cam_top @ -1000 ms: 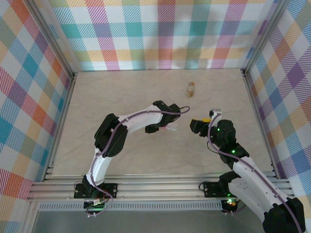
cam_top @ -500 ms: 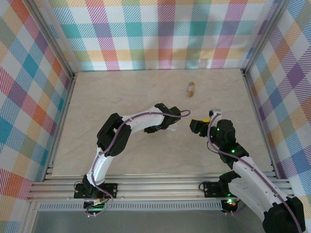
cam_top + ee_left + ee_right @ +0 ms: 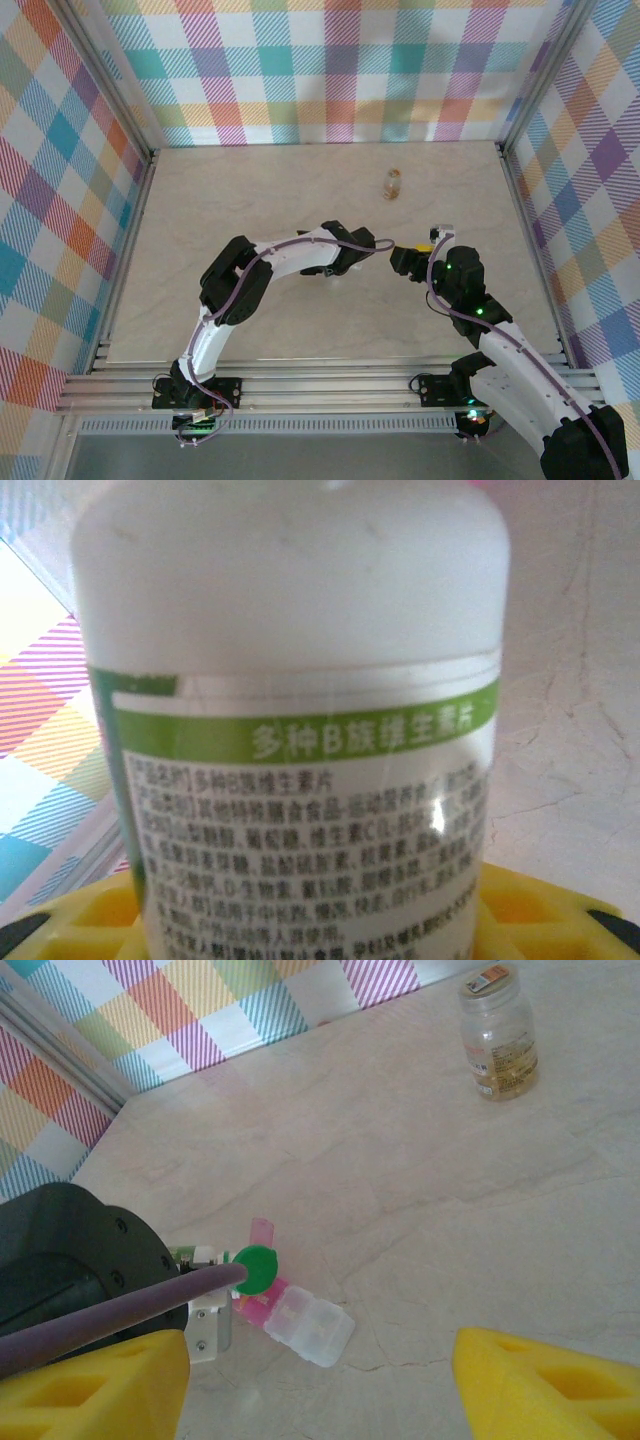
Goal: Sort the pills into containers
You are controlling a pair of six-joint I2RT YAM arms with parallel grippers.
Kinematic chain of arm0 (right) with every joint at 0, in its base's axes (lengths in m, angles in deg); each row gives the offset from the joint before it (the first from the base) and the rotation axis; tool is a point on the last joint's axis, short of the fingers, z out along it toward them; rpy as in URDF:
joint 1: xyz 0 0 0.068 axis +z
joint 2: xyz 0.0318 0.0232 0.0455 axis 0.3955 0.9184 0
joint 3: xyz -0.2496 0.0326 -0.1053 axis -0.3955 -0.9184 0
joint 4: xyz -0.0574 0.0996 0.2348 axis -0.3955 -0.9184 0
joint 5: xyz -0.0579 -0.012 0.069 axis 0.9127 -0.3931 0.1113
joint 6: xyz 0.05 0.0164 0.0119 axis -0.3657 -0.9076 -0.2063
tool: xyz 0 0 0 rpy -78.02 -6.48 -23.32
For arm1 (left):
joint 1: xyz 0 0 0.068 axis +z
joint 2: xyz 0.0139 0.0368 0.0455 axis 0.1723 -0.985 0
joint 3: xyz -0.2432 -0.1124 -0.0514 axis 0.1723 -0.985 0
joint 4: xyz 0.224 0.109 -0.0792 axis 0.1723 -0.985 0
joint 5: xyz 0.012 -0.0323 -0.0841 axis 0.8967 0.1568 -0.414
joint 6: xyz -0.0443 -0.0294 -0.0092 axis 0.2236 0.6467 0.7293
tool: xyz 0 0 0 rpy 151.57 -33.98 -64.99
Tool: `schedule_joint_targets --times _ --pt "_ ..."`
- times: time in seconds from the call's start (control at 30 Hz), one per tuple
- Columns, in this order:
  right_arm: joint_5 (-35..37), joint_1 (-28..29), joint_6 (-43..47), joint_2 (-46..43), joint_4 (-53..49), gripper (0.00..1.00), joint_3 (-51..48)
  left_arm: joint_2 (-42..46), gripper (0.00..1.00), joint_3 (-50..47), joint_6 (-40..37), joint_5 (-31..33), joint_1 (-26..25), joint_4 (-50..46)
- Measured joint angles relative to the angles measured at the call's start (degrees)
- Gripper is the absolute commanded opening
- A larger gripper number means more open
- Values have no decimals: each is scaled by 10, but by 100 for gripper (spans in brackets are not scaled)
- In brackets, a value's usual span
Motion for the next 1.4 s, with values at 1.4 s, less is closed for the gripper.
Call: schedule_joint_targets --times 1.4 --pt "-2 0 0 26 3 72 0 154 0 -143 104 -237 77 141"
